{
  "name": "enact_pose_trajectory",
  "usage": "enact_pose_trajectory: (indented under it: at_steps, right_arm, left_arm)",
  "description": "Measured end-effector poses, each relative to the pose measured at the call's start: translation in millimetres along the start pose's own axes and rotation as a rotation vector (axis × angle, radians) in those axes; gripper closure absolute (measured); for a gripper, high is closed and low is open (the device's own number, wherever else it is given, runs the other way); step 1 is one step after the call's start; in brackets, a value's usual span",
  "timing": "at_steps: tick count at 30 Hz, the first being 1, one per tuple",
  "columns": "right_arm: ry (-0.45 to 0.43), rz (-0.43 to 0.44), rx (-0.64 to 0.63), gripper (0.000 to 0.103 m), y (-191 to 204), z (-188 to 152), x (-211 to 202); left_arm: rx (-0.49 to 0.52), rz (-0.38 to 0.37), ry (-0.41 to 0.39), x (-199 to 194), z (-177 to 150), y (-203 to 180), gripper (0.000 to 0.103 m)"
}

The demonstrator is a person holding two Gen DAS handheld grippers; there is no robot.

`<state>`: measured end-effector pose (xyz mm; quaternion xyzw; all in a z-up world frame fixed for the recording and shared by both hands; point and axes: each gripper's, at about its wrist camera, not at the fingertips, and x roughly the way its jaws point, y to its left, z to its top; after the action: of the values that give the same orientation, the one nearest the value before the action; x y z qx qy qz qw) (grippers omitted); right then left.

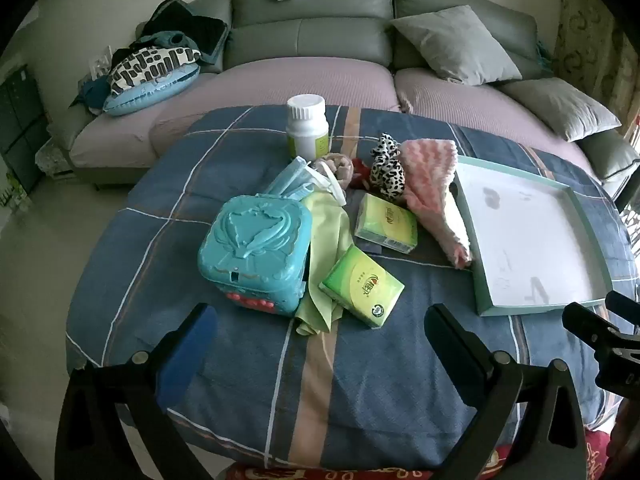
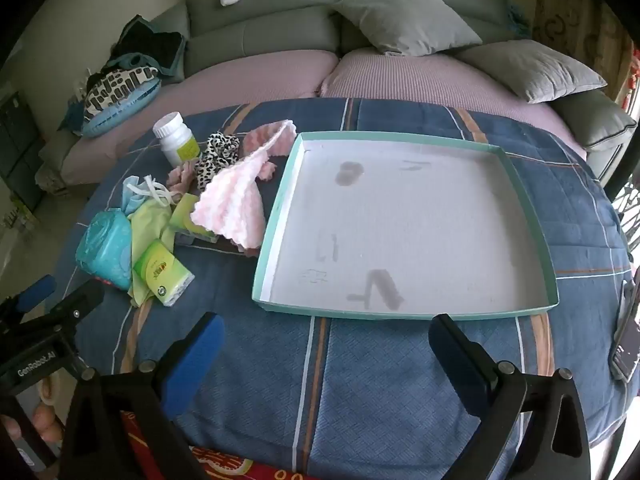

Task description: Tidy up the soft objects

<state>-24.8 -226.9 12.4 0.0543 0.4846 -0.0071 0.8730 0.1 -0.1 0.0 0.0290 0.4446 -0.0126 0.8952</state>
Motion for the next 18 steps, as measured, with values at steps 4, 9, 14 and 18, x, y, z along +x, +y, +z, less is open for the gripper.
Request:
enact_pose_trajectory:
  at_steps: [4, 9, 14, 18]
  right_arm:
    - [-0.002, 0.002, 0.002, 0.000, -1.5, -0.8, 0.9]
    - [-0.001, 0.001, 0.004, 0.000, -1.3, -1.4, 1.6]
    - [-0.003, 0.000, -0.001, 0.000, 3.3, -2.9, 1.1]
    - [0.001, 0.001, 0.004, 0.000, -0.2, -2.1, 2.2]
  left_arm:
    - [-0.008, 0.003, -0.004, -0.2, 0.0, -0.8, 0.000]
    - [-0.017, -0.005, 0.001, 3.5, -2.9, 1.4, 0.000]
    - [-0.017, -0.011, 0.011, 4.8, -0.6, 1.2, 0.000]
    - [-0.018, -0.013, 0.005, 3.8, -1.2, 0.7, 0.000]
